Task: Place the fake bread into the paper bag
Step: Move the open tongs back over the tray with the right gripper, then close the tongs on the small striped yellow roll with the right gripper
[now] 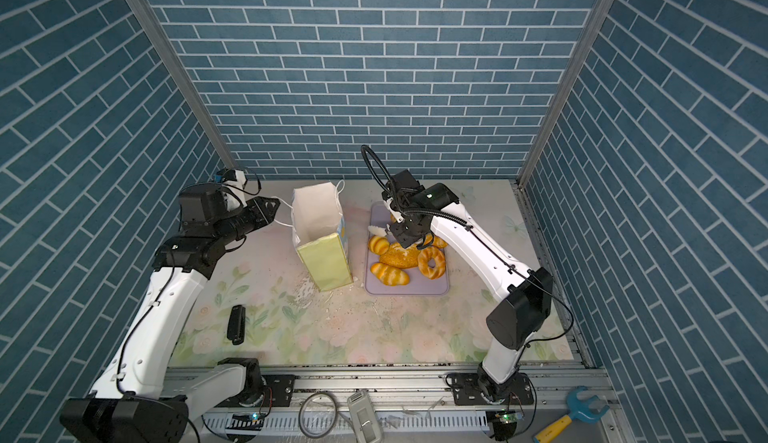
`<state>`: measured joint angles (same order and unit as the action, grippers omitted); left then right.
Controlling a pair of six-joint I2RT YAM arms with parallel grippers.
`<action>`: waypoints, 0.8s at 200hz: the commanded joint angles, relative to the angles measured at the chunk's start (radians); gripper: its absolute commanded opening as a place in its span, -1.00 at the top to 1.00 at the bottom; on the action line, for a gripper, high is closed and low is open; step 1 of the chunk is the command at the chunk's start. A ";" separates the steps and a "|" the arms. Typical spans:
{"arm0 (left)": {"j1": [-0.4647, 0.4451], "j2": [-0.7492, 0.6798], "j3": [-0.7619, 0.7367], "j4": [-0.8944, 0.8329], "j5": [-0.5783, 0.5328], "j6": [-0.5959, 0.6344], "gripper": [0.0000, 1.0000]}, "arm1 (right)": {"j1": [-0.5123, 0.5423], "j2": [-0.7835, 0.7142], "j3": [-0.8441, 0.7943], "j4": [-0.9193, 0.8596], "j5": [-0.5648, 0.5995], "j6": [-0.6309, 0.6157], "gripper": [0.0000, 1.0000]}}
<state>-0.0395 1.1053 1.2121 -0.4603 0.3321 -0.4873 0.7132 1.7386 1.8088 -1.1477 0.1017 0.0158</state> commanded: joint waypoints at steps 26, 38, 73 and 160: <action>0.003 -0.045 -0.002 -0.040 -0.032 0.017 0.30 | 0.009 0.052 -0.002 0.002 -0.058 -0.032 0.01; 0.003 -0.051 -0.001 -0.048 -0.039 0.021 0.28 | 0.012 0.064 -0.003 0.006 -0.061 -0.034 0.00; 0.003 -0.060 0.001 -0.063 -0.050 0.029 0.25 | 0.021 0.121 -0.006 0.000 -0.030 -0.043 0.03; 0.002 -0.056 -0.002 -0.064 -0.058 0.039 0.17 | 0.026 0.143 -0.026 0.037 -0.009 -0.036 0.25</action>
<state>-0.0395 1.0557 1.2121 -0.5159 0.2840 -0.4664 0.7341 1.8954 1.7912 -1.1320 0.0692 -0.0059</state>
